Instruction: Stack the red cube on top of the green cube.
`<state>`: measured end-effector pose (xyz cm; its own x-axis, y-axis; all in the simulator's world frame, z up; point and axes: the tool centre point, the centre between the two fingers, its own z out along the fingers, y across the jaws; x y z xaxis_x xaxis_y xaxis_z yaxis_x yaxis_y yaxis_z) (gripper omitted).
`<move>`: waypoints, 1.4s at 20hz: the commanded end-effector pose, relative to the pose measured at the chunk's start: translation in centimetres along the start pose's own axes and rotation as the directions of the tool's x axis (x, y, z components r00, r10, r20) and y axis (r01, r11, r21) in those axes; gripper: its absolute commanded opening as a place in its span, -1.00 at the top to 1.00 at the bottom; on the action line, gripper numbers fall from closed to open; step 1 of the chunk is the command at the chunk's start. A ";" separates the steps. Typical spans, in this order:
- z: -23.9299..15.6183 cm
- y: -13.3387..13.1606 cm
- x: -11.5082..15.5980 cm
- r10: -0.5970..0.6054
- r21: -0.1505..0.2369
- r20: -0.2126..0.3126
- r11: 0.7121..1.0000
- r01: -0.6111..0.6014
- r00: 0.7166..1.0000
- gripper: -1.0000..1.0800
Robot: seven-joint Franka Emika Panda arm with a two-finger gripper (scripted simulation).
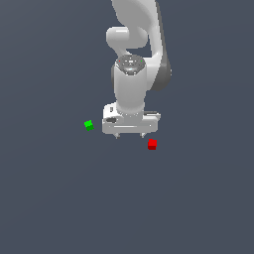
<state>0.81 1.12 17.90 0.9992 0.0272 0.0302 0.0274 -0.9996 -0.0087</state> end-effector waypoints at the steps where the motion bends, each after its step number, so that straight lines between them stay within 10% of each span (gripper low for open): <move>1: 0.0 0.0 0.0 0.000 0.000 0.000 1.000 0.000 1.000 -0.92; 28: 9.5 -10.6 -5.0 0.172 -0.013 0.025 0.985 -0.171 0.985 -0.92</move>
<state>-4.04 11.06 8.83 0.9910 -0.1335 0.0043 -0.1335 -0.9911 -0.0015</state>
